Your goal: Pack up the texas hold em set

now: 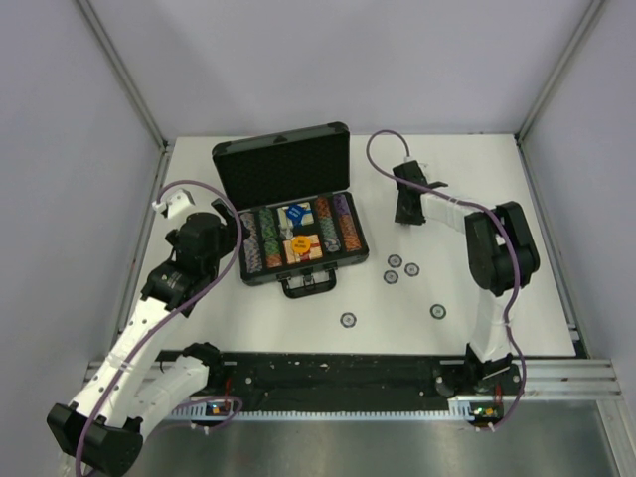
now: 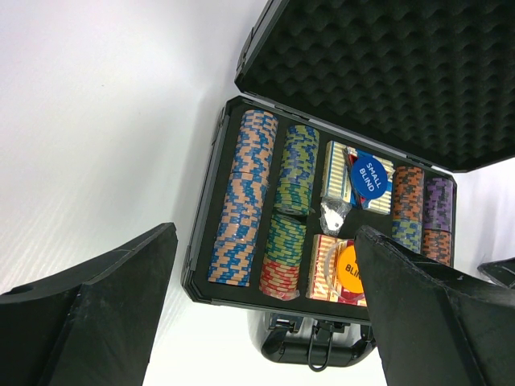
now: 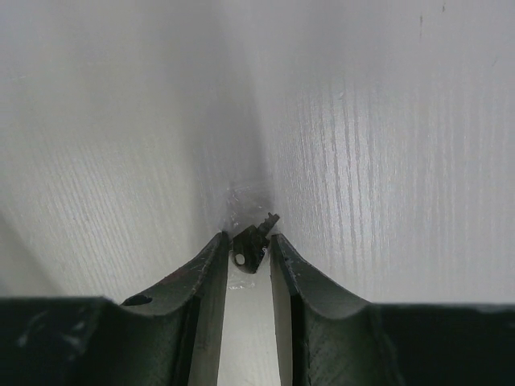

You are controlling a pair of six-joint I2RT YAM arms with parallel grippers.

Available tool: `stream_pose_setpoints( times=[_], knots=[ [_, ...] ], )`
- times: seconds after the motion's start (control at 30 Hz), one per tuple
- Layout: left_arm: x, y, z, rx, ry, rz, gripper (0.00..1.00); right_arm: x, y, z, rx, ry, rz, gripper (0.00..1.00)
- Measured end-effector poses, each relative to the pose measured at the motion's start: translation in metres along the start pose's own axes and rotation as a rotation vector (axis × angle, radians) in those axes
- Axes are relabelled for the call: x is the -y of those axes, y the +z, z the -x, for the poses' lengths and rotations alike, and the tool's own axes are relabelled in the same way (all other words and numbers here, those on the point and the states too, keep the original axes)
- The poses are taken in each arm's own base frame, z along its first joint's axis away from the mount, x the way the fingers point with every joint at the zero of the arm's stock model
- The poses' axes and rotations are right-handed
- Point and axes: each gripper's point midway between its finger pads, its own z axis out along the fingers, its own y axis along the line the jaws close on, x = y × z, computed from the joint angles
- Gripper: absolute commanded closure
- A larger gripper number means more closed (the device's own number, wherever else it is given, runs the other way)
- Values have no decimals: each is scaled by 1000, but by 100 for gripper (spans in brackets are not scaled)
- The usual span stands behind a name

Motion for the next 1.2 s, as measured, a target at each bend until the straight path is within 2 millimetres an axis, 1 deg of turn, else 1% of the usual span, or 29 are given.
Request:
stream_pose_setpoints(
  times=[0.17,0.3,0.37,0.5,0.57,0.67,0.73,0.8,0.9,0.97,1.0,1.03,1.1,1.2],
  knots=[
    [0,0,0,0,0,0,3,3,-4,-3,2,-3,2,74],
    [0,0,0,0,0,0,3,0,-15,-3,7,-5,38,75],
    [0,0,0,0,0,0,3,-5,-27,3,24,0,76,75],
    [0,0,0,0,0,0,3,-20,-61,26,104,10,162,75],
    [0,0,0,0,0,0,3,-31,-81,35,146,10,212,75],
    [0,0,0,0,0,0,3,-54,-109,42,194,-9,297,75],
    [0,0,0,0,-1,-1,3,-73,-125,38,208,-36,355,75],
    [0,0,0,-1,0,-1,3,-95,-138,30,207,-71,414,74],
    [0,0,0,-1,0,-1,3,-127,-155,12,194,-126,497,74],
    [0,0,0,-1,0,-1,3,-153,-170,1,192,-165,562,74],
    [0,0,0,-1,0,-1,3,-162,-174,-1,193,-175,585,74],
    [0,0,0,-2,0,-3,3,-175,-180,-3,196,-190,615,74],
    [1,0,-1,-3,0,-4,3,-198,-185,-5,206,-210,658,74],
    [1,0,0,-3,0,-4,3,-222,-181,-10,200,-234,682,74]
  ],
)
